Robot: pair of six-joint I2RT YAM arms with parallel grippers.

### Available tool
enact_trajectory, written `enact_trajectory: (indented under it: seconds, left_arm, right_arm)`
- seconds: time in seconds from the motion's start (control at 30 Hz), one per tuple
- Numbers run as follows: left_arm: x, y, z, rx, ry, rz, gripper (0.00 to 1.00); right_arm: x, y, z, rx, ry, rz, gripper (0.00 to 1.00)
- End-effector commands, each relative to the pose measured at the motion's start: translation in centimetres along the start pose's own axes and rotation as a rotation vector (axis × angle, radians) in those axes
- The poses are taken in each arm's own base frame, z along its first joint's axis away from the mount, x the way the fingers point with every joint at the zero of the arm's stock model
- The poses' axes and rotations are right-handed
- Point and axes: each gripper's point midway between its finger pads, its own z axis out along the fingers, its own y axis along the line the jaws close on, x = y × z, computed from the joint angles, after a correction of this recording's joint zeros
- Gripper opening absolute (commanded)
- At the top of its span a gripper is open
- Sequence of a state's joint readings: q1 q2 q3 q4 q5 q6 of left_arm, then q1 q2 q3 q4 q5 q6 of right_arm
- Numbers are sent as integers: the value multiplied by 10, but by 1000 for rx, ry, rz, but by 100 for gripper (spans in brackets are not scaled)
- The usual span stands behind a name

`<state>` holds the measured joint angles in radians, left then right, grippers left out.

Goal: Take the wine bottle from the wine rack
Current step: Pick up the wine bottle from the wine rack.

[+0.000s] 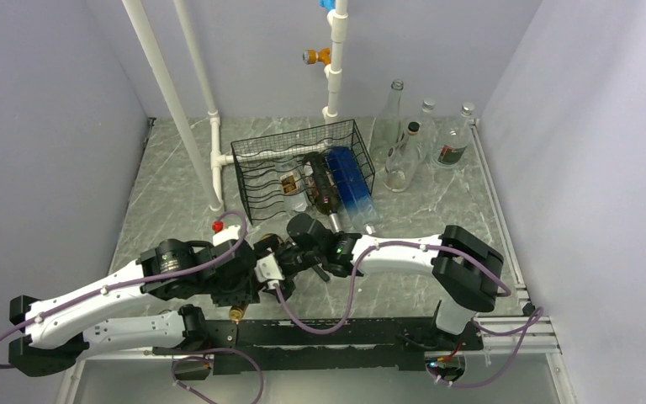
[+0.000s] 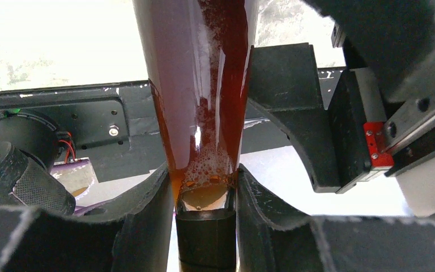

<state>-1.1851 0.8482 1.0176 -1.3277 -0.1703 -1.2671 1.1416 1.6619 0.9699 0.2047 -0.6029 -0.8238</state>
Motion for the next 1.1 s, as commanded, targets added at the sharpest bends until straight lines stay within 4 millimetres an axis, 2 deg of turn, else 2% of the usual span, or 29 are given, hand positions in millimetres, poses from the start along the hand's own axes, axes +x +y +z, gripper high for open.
enact_trajectory:
  seconds: [0.0, 0.2, 0.4, 0.53, 0.73, 0.87, 0.93, 1.07]
  left_arm:
    - [-14, -40, -18, 188, -46, -50, 0]
    - [-13, -38, -20, 213, -50, -80, 0]
    - [-12, -38, -20, 236, -52, -94, 0]
    - [-12, -38, -20, 240, -55, -98, 0]
    - [-12, -39, -19, 245, -55, -110, 1]
    - [-13, -40, -21, 255, -55, -114, 20]
    - [-13, -40, -22, 261, -57, -118, 25]
    - [-13, -40, -24, 283, -62, -129, 42]
  right_arm:
    - [-22, 1, 9, -39, -46, 9, 91]
    - [-30, 14, 12, -109, -75, 36, 78]
    - [-31, 16, 12, -130, -71, 33, 67]
    - [-30, 18, 13, -147, -72, 43, 63]
    - [-32, 18, 12, -152, -75, 51, 62]
    - [-33, 20, 12, -164, -81, 61, 61]
    - [-34, 20, 11, -169, -88, 67, 59]
    - [-36, 20, 7, -179, -103, 85, 57]
